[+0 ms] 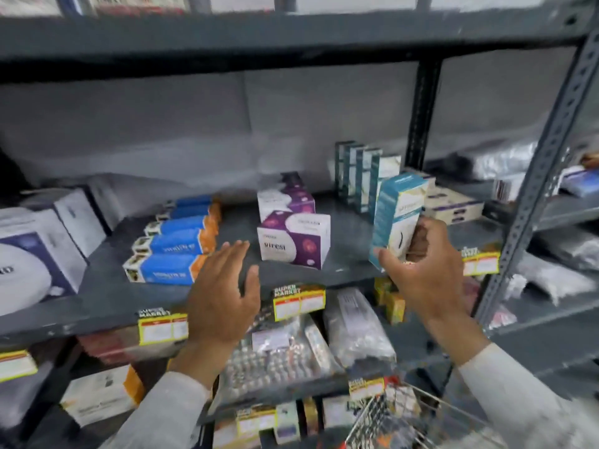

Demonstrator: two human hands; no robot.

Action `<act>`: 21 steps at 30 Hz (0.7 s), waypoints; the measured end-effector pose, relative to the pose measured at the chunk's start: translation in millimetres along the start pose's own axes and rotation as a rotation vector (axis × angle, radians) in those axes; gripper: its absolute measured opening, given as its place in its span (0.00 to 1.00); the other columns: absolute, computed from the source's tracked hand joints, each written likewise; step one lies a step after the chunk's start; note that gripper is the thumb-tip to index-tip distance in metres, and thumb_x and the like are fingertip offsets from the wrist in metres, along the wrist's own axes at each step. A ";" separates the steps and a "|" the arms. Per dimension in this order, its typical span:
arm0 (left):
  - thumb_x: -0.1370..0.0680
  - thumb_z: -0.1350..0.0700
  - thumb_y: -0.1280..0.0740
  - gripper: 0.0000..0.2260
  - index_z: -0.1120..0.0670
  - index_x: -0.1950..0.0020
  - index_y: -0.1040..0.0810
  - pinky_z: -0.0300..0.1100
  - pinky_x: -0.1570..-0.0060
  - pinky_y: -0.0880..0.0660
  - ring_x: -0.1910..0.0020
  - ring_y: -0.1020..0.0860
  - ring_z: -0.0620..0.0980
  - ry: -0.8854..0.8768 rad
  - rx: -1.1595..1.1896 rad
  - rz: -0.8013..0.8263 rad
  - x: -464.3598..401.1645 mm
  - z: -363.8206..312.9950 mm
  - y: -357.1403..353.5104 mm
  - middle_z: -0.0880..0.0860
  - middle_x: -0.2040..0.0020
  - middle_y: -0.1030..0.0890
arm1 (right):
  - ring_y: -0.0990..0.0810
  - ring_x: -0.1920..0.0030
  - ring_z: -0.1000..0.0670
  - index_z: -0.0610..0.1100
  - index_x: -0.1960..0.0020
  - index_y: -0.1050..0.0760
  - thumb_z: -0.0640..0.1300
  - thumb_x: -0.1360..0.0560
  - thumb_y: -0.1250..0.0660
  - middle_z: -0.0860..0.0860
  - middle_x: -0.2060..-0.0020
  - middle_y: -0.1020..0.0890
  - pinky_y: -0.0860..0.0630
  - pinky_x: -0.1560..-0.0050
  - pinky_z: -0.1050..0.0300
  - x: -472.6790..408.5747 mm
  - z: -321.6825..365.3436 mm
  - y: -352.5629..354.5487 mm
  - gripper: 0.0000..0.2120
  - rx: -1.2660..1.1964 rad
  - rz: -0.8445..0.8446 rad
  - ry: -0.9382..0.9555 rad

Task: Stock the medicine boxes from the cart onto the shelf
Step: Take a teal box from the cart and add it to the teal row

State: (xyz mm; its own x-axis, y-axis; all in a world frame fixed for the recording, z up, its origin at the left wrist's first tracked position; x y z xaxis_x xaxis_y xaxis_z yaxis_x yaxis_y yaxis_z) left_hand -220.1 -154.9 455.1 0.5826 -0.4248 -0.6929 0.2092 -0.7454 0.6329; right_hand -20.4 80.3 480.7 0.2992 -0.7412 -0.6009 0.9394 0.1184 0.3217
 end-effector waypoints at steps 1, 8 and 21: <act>0.18 0.46 0.40 0.23 0.57 0.27 0.25 0.49 0.24 0.35 0.26 0.27 0.57 0.014 -0.039 0.060 -0.6 6.6 -6.2 0.58 0.29 0.21 | 0.16 0.54 0.49 0.54 0.43 0.29 0.54 0.36 0.21 0.55 0.53 0.16 0.19 0.52 0.49 -13.9 0.7 -8.7 0.26 -0.014 -0.016 -0.031; 0.17 0.42 0.47 0.28 0.60 0.30 0.22 0.53 0.29 0.28 0.31 0.22 0.58 -0.029 -0.225 0.264 -0.2 20.4 -31.2 0.60 0.32 0.19 | 0.20 0.50 0.43 0.48 0.44 0.31 0.54 0.32 0.23 0.52 0.54 0.19 0.33 0.55 0.55 -78.2 -20.3 -46.2 0.24 0.127 0.029 -0.133; 0.18 0.42 0.55 0.32 0.59 0.29 0.23 0.53 0.26 0.30 0.29 0.24 0.56 0.026 -0.328 0.336 -6.7 16.4 -44.1 0.58 0.28 0.22 | 0.22 0.41 0.38 0.43 0.39 0.31 0.57 0.29 0.24 0.43 0.43 0.17 0.25 0.42 0.46 -73.5 -61.5 -56.4 0.28 0.338 0.111 -0.174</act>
State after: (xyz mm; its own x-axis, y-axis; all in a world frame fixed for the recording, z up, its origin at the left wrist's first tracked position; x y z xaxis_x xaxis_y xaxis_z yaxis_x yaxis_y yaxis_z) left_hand -246.1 -127.6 426.1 0.6791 -0.5989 -0.4245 0.2400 -0.3653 0.8994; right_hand -85.0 168.7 461.7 0.3363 -0.8402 -0.4254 0.7861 0.0017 0.6181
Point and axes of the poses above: each hand's wrist, its own x-axis away from the middle knuckle, its own y-axis out of the back of the hand, z = x × y, the point moved 1 cm from there along -x, towards the middle knuckle
